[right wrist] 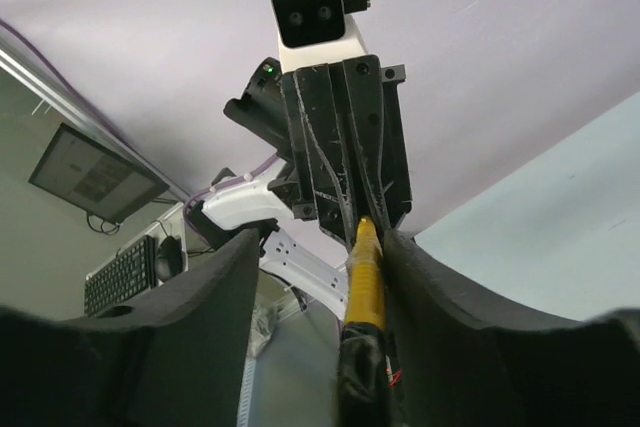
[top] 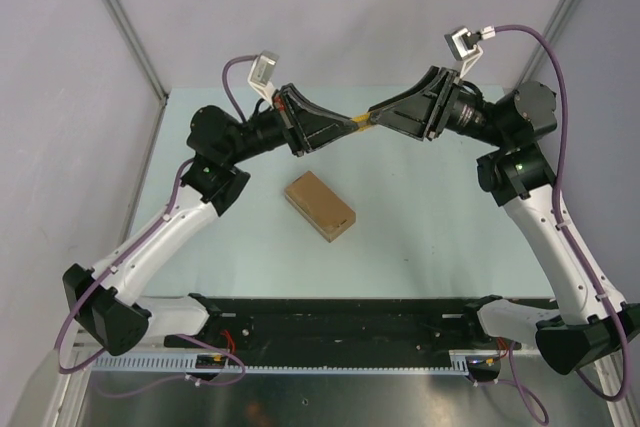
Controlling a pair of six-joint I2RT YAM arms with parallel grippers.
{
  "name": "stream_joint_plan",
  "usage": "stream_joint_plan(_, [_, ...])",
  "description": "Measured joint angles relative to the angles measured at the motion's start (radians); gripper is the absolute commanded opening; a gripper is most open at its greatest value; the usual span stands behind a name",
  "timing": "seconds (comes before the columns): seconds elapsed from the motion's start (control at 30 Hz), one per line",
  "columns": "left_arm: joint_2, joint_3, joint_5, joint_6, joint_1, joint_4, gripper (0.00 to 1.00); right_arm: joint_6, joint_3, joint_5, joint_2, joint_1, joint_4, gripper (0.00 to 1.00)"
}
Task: Unpack the express box
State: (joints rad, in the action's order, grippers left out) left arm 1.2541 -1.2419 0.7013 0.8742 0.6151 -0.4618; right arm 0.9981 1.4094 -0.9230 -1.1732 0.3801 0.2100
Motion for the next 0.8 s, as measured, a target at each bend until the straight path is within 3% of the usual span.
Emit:
stream_joint_plan(0.1, [0.0,-0.008,0.006,0.0,0.001,0.0,0.0,-0.005,-0.001,0.004,-0.002,0.0,-0.005,0.53])
stream_joint_plan(0.23, [0.0,-0.009,0.006,-0.002,0.0,0.005,0.0,-0.008,-0.001,0.005,-0.002,0.001,-0.014,0.66])
stream_joint_plan(0.33, [0.0,-0.009,0.0,-0.003,-0.003,0.018,0.0,-0.029,-0.001,-0.003,-0.002,0.008,-0.032,0.68])
stream_joint_plan(0.57, [0.0,-0.009,-0.008,-0.006,-0.005,0.04,0.0,-0.076,-0.001,-0.007,-0.002,0.01,-0.092,0.52])
stream_joint_plan(0.8, [-0.001,-0.009,0.003,-0.01,-0.005,0.041,0.0,-0.088,-0.001,-0.007,-0.002,0.006,-0.116,0.46])
